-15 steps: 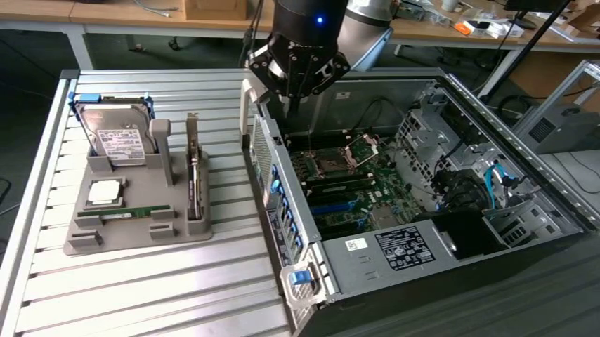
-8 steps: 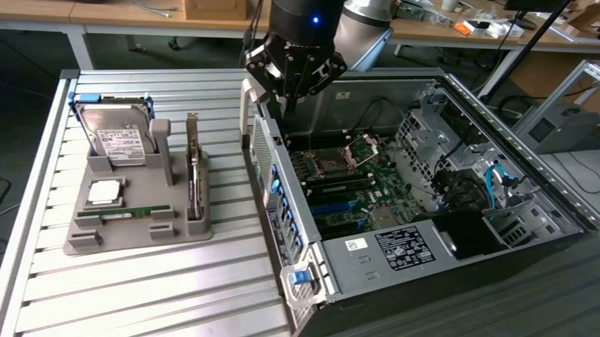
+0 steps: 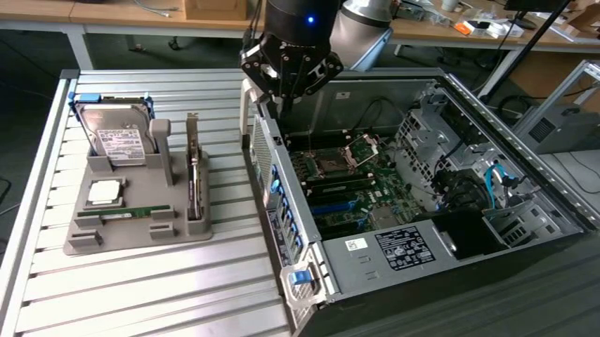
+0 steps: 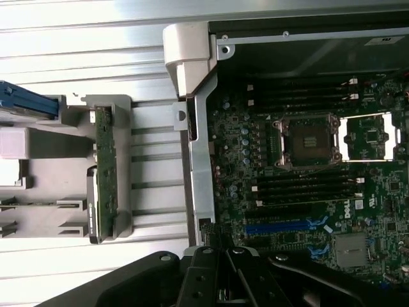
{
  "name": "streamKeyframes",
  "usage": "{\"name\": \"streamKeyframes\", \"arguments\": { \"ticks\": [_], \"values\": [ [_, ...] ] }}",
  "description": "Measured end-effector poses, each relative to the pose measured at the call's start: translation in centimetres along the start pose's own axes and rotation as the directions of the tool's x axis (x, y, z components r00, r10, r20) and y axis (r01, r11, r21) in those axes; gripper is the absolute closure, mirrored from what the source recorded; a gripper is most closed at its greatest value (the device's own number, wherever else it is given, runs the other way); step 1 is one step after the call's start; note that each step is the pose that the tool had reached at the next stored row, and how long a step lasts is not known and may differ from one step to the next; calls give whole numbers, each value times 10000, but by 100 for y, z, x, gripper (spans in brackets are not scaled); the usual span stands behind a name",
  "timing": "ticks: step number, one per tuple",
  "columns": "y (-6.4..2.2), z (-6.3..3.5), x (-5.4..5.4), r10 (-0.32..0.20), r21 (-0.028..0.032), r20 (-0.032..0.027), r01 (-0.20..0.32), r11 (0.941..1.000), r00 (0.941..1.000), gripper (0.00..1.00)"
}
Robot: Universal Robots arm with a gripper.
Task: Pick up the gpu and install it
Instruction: 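Reach for the gpu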
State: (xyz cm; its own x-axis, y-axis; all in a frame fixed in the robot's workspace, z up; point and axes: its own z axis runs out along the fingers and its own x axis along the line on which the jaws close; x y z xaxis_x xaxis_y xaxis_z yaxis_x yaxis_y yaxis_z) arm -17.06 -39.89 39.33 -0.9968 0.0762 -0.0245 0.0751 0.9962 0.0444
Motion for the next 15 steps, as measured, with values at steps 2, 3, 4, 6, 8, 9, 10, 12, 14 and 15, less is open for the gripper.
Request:
{"name": "streamKeyframes", "arguments": {
  "ticks": [2, 3, 4, 6, 8, 9, 10, 12, 14, 15],
  "values": [
    [-1, 0, 13, 1, 0, 0, -1, 10000, 10000, 89],
    [-2, -1, 22, 1, 0, 0, -1, 10000, 10000, 89],
    [-2, -1, 28, 0, 0, 0, 0, 10000, 10000, 89],
    [-3, -1, 43, 0, 0, 0, 0, 10000, 10000, 89],
    [-4, -2, 59, 0, 0, 0, 0, 10000, 10000, 89],
    [-5, -2, 67, 0, 0, 0, 0, 10000, 10000, 89],
    [-6, -2, 72, 0, 0, 0, 0, 10000, 10000, 89],
    [-7, -2, 88, 0, 0, 0, 0, 10000, 10000, 89],
    [-8, -3, 101, 0, 0, 0, 0, 10000, 10000, 89],
    [-8, -3, 108, 1, 0, 1, -1, 10000, 10000, 89]
  ]
}}
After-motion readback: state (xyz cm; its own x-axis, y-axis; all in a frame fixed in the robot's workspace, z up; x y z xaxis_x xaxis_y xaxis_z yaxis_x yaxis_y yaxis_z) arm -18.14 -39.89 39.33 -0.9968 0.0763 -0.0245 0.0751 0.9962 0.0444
